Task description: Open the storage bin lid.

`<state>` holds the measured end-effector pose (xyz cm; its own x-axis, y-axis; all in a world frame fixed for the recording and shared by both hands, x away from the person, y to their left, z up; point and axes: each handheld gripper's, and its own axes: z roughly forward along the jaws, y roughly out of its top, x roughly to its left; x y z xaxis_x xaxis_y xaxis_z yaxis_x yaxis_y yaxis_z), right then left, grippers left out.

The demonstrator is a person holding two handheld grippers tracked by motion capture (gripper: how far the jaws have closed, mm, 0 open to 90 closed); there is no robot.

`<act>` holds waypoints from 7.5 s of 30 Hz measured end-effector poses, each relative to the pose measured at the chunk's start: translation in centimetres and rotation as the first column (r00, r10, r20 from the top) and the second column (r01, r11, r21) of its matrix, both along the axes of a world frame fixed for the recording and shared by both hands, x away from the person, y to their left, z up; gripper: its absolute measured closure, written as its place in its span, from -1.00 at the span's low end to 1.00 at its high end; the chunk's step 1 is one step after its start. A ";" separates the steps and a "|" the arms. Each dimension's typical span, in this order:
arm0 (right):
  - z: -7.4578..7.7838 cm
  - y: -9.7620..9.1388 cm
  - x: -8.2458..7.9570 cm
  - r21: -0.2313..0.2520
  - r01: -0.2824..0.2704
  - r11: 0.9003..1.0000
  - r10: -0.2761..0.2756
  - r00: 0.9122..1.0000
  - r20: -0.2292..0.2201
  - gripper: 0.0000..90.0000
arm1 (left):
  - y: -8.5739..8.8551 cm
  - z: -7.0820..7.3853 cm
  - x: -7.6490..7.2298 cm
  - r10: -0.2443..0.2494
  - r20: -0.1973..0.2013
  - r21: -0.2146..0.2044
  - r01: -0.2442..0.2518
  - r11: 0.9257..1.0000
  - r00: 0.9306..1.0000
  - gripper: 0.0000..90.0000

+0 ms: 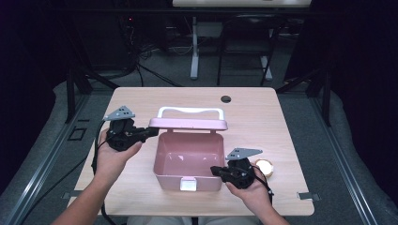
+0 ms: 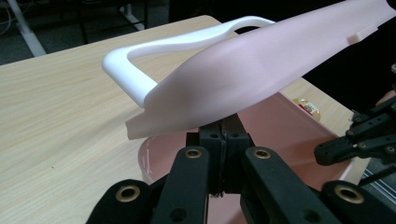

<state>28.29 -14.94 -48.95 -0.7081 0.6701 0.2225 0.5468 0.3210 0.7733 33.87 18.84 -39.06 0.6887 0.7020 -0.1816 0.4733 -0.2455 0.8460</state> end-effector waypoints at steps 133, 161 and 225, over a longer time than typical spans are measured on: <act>-0.5 -0.7 -0.2 0.063 0.015 0.998 -0.016 1.000 0.023 1.00 | -1.1 -5.8 11.6 0.335 -0.157 0.102 -0.322 0.941 0.929 0.95; -1.1 0.4 -0.5 0.084 -0.016 0.996 0.017 1.000 -0.009 1.00 | -1.0 -5.7 8.5 0.225 -0.130 0.062 -0.219 0.974 0.966 0.88; 0.4 -0.8 -0.8 0.100 0.030 0.995 -0.034 0.999 0.038 0.67 | -3.1 -10.8 -4.0 -0.091 -0.109 0.079 0.100 0.992 0.990 1.00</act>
<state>27.48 -15.76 -48.60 -0.6960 0.6688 0.2613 0.5238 0.2240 0.8219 29.88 15.72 -49.84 0.7334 0.6497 -0.2000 0.5295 -0.3616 0.7674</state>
